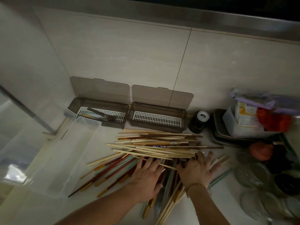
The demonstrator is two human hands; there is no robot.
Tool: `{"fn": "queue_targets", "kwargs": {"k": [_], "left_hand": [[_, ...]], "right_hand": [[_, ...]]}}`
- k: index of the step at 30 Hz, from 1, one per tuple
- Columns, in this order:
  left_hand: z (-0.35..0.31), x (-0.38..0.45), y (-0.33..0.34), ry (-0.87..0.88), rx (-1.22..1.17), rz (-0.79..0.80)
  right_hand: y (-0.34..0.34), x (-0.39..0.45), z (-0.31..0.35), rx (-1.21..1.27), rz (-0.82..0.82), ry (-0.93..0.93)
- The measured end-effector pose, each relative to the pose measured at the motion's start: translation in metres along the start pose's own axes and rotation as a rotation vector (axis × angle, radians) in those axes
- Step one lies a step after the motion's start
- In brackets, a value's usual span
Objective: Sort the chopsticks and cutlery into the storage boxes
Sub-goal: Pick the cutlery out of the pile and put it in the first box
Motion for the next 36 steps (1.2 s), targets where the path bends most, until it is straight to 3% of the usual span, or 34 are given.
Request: {"fn": "queue_targets", "kwargs": {"k": [8, 15, 22, 23, 26, 29, 31, 36], "left_hand": [[0.001, -0.003, -0.004, 0.029, -0.002, -0.034], [-0.017, 0.002, -0.013, 0.216, -0.092, -0.145], [-0.057, 0.014, -0.025, 0.29, -0.023, -0.093], [-0.059, 0.014, -0.026, 0.29, -0.04, -0.096], [-0.052, 0.012, -0.034, 0.312, -0.129, -0.082], [-0.036, 0.007, -0.044, 0.355, -0.238, -0.052], [-0.022, 0.004, -0.048, 0.374, -0.28, -0.117], [0.02, -0.001, -0.063, 0.303, -0.299, -0.327]], "right_hand": [[-0.024, -0.04, -0.007, -0.03, 0.047, -0.082], [-0.047, -0.093, -0.022, 0.041, 0.087, -0.04], [-0.039, -0.113, -0.045, 0.092, 0.021, 0.011], [-0.036, -0.113, -0.05, 0.104, -0.057, -0.002], [-0.015, -0.111, -0.076, 0.406, -0.305, -0.009], [-0.021, -0.102, -0.078, 0.763, -0.243, -0.046], [-0.027, -0.096, -0.069, 0.759, -0.277, -0.152], [-0.053, -0.071, -0.016, 0.306, -0.39, -0.712]]}}
Point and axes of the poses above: each hand's wrist, its own x-axis towards the middle knuckle, its own y-axis out of the palm, z = x × y, the point moved 1 cm from there along x, towards the middle knuckle, and after that the axes turned 12 degrees about -y, right-handed, at the moved point
